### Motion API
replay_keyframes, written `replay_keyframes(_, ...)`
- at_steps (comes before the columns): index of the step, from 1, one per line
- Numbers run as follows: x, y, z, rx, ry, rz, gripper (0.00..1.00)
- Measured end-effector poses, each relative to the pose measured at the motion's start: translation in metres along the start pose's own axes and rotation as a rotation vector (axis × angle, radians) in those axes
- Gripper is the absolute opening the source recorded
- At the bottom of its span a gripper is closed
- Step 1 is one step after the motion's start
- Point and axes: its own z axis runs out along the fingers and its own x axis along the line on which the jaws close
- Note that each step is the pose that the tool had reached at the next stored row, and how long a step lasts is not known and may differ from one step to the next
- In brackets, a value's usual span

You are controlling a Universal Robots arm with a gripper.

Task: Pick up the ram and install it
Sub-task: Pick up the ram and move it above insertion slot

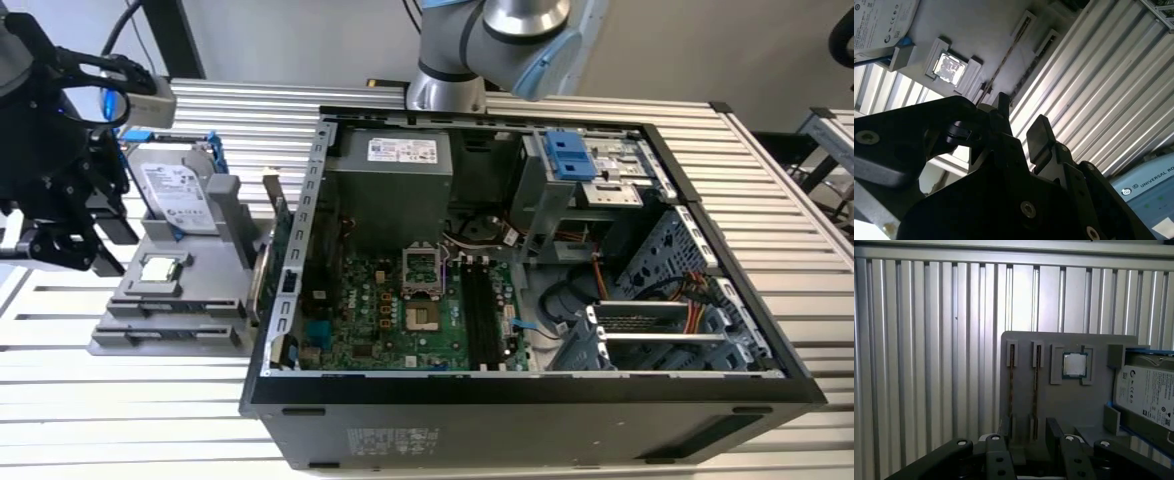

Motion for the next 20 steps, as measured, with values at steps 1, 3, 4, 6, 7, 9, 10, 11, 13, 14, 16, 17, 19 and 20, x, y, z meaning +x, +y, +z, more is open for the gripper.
replay_keyframes(1,0.0,0.0,0.0006,0.0003,0.0001,0.0,1.0)
replay_keyframes(3,0.0001,0.0001,0.0022,0.0015,0.0,0.0,1.0)
replay_keyframes(4,0.0001,0.0001,0.0032,0.0022,0.0001,0.0,1.0)
replay_keyframes(6,0.0002,0.0001,0.0056,0.0031,0.0001,0.0,1.0)
replay_keyframes(7,0.0003,0.0002,0.007,0.0035,0.0,0.0,1.0)
replay_keyframes(9,0.0004,0.0002,0.0098,0.0036,0.0001,0.0,1.0)
replay_keyframes(10,0.0004,0.0003,0.0112,0.0036,0.0,0.0,1.0)
replay_keyframes(11,0.0005,0.0003,0.0128,0.0036,0.0001,0.0,1.0)
replay_keyframes(13,0.0006,0.0004,0.0156,0.0035,-0.0002,0.0,1.0)
replay_keyframes(14,0.0007,0.0004,0.0168,0.0032,-0.0003,0.0,1.0)
replay_keyframes(16,0.0007,0.0005,0.019,0.0017,-0.0003,0.0,1.0)
replay_keyframes(17,0.0007,0.0006,0.0202,0.001,-0.0004,0.0,1.0)
replay_keyframes(19,0.0009,0.0005,0.0223,-0.0001,-0.0006,0.0,1.0)
replay_keyframes(20,0.0009,0.0006,0.0234,-0.0003,-0.0008,0.0,1.0)
